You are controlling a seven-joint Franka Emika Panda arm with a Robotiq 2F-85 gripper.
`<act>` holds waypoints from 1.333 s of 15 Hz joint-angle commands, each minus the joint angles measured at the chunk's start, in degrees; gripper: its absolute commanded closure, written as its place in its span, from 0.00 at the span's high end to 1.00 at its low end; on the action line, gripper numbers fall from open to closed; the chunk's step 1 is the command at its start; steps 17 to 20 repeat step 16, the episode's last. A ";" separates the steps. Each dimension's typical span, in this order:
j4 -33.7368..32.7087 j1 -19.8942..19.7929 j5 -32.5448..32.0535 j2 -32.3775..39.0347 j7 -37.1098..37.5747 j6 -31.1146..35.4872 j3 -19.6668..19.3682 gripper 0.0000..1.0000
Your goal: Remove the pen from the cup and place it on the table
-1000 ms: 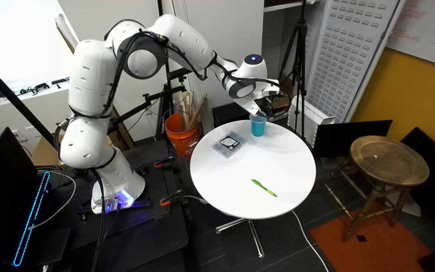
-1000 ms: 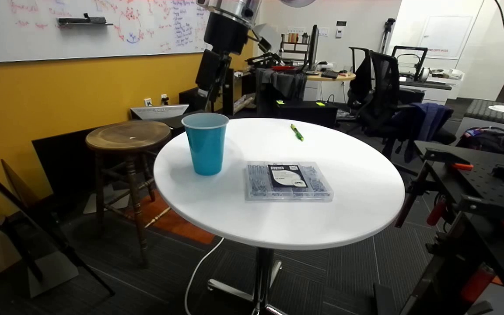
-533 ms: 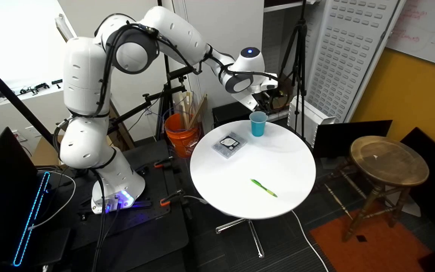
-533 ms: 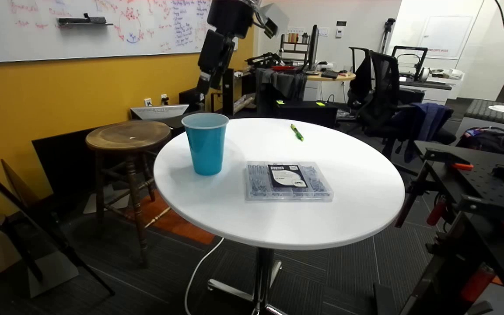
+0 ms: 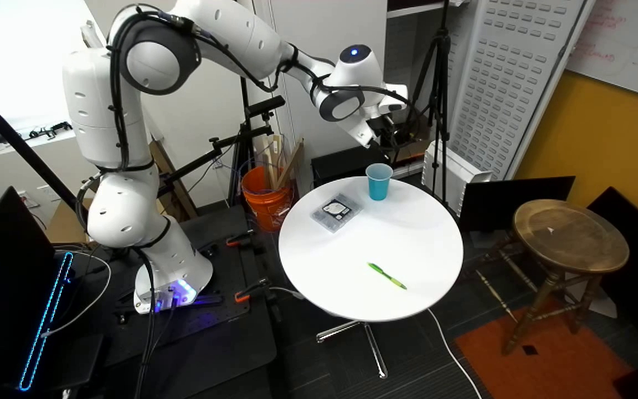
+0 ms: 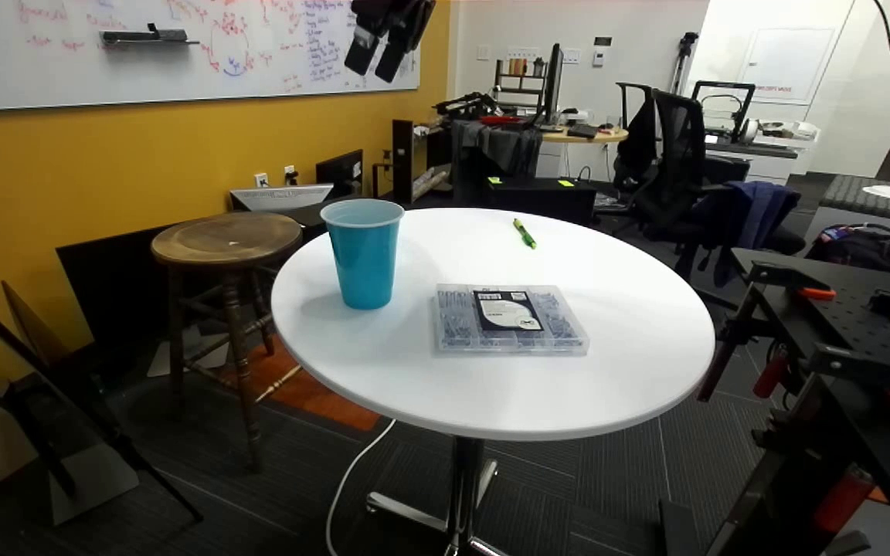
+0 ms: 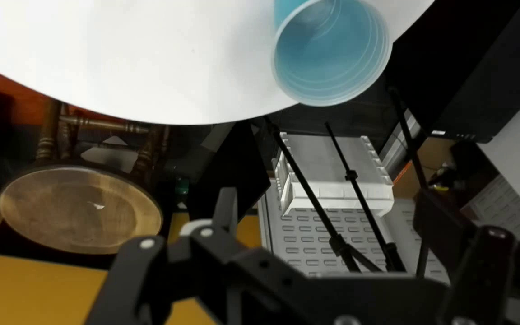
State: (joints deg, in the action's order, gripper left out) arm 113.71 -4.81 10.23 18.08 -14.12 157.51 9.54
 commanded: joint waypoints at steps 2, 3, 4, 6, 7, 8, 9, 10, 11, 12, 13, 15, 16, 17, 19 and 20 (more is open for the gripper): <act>4.28 1.25 -0.74 -7.77 6.72 -0.84 -3.87 1.00; 4.68 1.38 -1.27 -9.04 7.66 -1.63 -4.67 1.00; 4.96 1.23 -1.05 -9.94 7.81 -1.93 -5.08 1.00; 5.68 0.90 -0.24 -11.77 6.88 -2.69 -5.75 1.00; 6.04 0.82 0.13 -12.57 6.40 -2.95 -6.06 1.00; 6.29 0.69 0.63 -13.14 5.67 -3.13 -6.31 1.00; 6.72 0.67 0.89 -13.75 5.33 -3.16 -6.64 1.00; 7.07 0.63 1.36 -14.33 4.87 -3.30 -6.85 1.00; 5.04 1.29 0.04 -11.58 5.72 -1.65 -7.06 1.00; 5.43 1.28 0.06 -12.09 5.72 -1.66 -7.28 1.00; 5.74 1.29 0.06 -12.45 5.73 -1.67 -7.39 1.00; 6.04 1.31 0.06 -12.69 5.73 -1.67 -7.43 1.00; 6.08 1.31 0.06 -12.69 5.73 -1.67 -7.43 1.00; 6.08 1.31 0.06 -12.69 5.73 -1.67 -7.43 1.00; 6.08 1.31 0.06 -12.69 5.73 -1.67 -7.43 1.00; 6.08 1.31 0.06 -12.69 5.73 -1.67 -7.43 1.00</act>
